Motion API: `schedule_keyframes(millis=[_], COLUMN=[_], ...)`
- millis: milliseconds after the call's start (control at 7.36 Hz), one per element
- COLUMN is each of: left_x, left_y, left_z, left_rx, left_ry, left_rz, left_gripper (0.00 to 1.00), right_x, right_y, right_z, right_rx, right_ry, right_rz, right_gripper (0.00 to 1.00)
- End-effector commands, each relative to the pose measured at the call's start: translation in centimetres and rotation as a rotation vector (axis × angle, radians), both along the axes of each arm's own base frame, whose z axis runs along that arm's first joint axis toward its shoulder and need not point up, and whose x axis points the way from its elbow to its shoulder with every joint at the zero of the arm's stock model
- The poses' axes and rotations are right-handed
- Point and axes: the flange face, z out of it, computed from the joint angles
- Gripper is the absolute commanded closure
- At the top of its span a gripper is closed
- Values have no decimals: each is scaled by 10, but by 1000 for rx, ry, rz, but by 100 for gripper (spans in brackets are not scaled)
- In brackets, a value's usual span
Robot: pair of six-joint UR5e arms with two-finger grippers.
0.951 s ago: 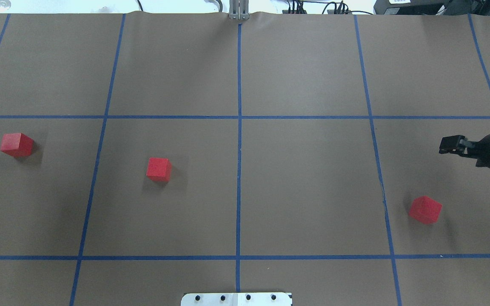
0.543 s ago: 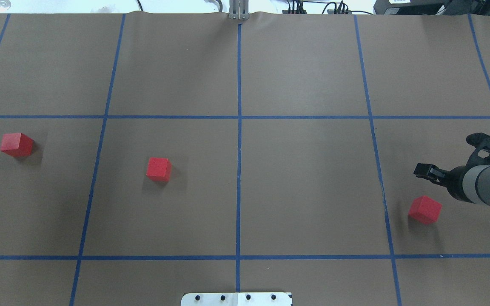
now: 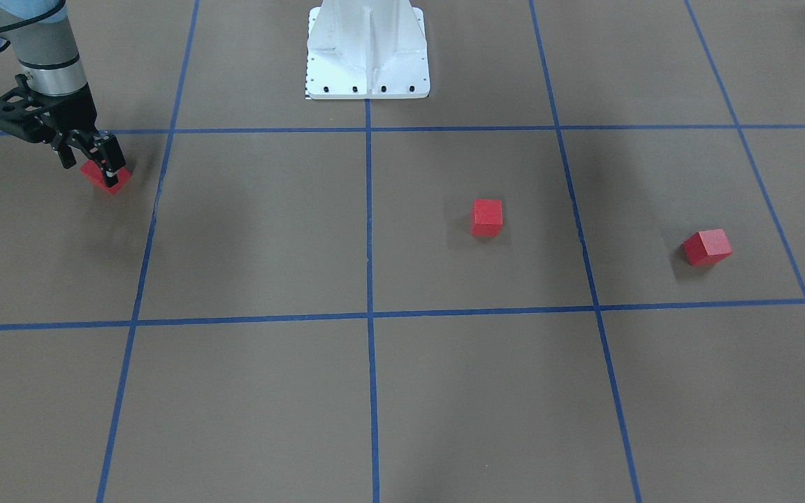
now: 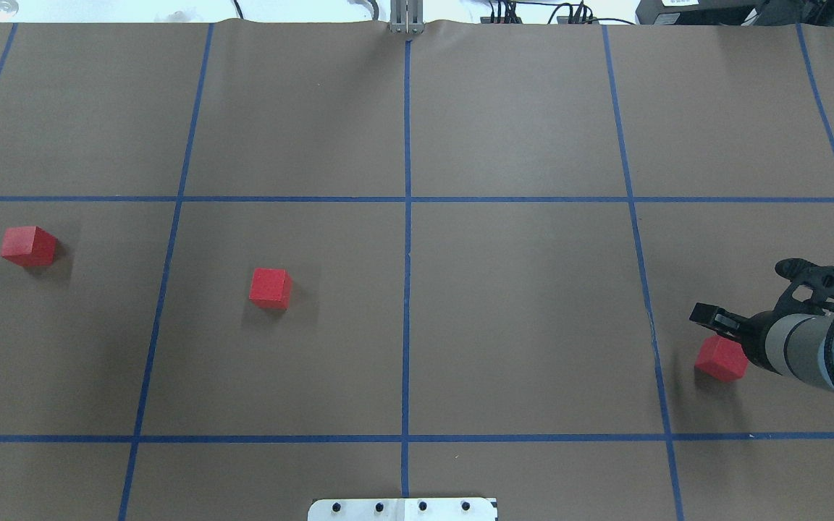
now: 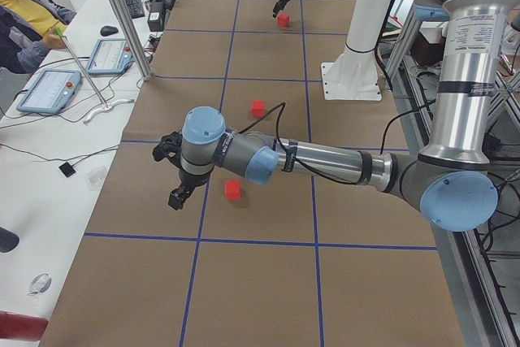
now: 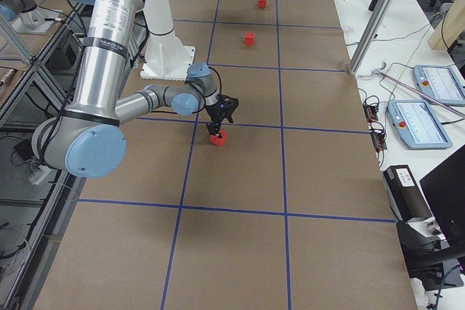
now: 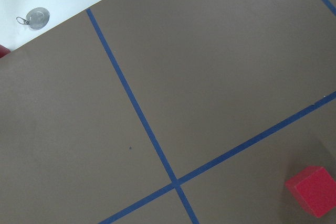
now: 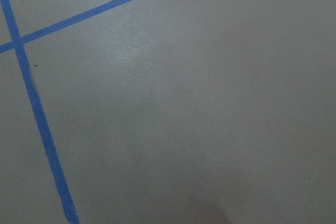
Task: Form red blocks into L shape at center
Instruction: 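Lower the right gripper onto the red cube nearest it and grasp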
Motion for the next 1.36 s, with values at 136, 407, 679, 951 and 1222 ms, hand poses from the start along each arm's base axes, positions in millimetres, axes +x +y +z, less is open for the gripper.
schedule_keyframes(millis=[136, 407, 679, 951, 1222], left_x=[-1, -1, -1, -1, -1], left_y=[1, 1, 1, 1, 1], left_z=[1, 0, 1, 2, 2], left_rx=[-1, 2, 1, -1, -1], left_ry=[0, -1, -1, -1, -1], left_rz=[-1, 1, 1, 1, 1], left_gripper=[0, 0, 0, 0, 0], right_x=[3, -4, -8, -11, -16], right_y=[13, 19, 22, 24, 28], right_z=[17, 17, 18, 19, 17], right_rx=[-1, 9, 9, 3, 10], right_ry=[45, 45, 46, 44, 41], right_rz=[-4, 11, 1, 4, -4], right_gripper=[2, 7, 6, 18, 97])
